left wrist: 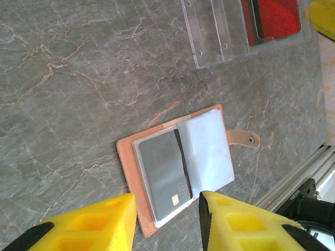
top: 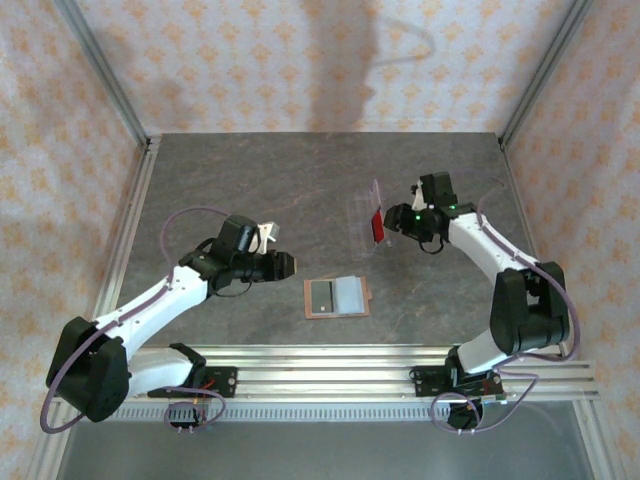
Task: Put the credit cards into the card holder
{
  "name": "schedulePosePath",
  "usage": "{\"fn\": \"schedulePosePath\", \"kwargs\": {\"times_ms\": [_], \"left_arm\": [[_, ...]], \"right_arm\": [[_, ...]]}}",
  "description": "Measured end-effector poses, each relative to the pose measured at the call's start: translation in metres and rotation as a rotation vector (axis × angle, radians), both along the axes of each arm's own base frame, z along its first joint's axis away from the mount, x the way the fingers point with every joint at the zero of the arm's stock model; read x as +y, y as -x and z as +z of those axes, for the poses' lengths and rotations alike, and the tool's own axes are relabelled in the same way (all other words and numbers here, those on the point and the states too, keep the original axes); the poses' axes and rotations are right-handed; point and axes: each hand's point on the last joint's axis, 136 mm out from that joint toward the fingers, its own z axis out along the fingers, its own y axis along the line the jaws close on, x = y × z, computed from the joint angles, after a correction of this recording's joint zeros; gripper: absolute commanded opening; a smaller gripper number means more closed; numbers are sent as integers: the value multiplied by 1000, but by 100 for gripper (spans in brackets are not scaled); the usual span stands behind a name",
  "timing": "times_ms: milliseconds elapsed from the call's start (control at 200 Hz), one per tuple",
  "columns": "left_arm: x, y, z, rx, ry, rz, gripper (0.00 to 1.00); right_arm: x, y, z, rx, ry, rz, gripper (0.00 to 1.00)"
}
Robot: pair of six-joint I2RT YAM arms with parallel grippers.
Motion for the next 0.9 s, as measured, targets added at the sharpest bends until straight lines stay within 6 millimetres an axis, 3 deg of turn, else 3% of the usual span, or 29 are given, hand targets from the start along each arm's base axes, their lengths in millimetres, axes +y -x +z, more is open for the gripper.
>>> {"fn": "schedulePosePath", "kwargs": {"times_ms": [130,225,420,601,896], "left_arm": [[2,4,-7,13,-6,1,40],[3,6,-10,20,-9,0,41],[3,7,-12,21,-11,-1,42],[4,7,-15,22,-11,0,43],[5,10,-23,29,-13,-1,43]], "right_arm": [[16,-5,17,-70,83,81,61],[21,-5,19,-83,138,115,61],[19,-6,-4,-44,331,157,68],[23,-3,-21,-31,547,215,68],[1,-7,-17,-50,723,178,62]]}}
